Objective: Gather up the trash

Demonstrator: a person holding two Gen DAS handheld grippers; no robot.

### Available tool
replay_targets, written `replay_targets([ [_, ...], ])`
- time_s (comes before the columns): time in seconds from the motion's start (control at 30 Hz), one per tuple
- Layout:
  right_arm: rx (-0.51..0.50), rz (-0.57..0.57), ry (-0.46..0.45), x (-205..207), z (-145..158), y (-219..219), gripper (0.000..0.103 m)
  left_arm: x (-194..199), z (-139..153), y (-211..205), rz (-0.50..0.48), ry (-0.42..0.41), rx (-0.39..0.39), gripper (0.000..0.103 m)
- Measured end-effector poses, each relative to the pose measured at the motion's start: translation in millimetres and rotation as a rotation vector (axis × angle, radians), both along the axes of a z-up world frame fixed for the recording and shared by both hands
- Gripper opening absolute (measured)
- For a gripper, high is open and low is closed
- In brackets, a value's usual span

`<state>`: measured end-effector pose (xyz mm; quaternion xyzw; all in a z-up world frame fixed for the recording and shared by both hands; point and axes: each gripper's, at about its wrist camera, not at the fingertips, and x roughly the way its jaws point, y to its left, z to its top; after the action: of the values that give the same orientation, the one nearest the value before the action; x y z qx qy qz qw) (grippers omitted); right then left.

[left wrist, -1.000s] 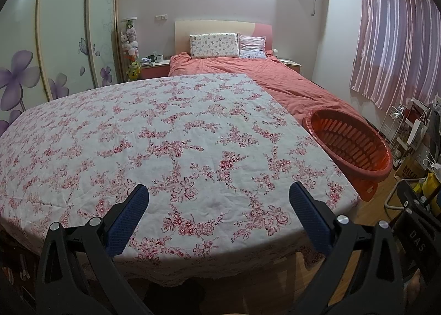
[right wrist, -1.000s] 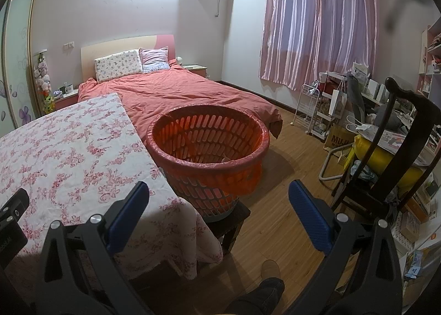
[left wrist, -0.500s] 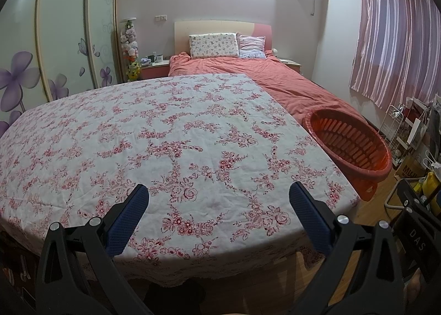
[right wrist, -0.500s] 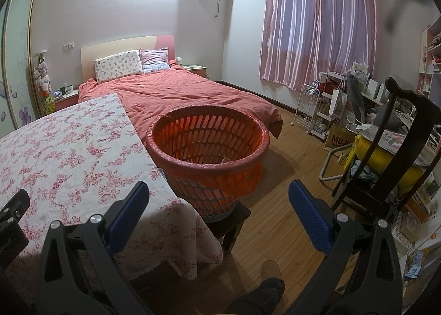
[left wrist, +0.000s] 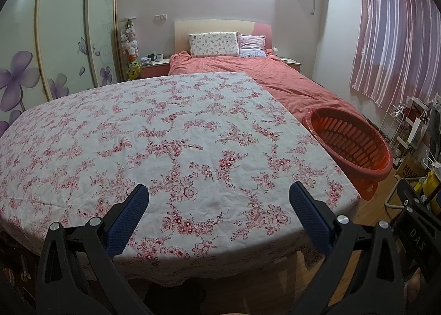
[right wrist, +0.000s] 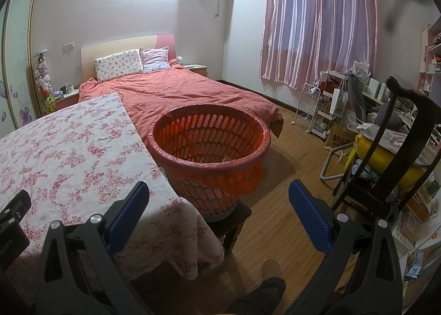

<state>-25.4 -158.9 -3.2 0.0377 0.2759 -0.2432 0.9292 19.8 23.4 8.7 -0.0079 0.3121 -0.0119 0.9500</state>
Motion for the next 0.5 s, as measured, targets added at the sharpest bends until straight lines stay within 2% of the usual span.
replay_targets([
  [0.5,0.001,0.000,0.000,-0.2,0.4,-0.2,0.099,0.4,-1.9,2.4,0.008,-0.001,0.008,0.101],
])
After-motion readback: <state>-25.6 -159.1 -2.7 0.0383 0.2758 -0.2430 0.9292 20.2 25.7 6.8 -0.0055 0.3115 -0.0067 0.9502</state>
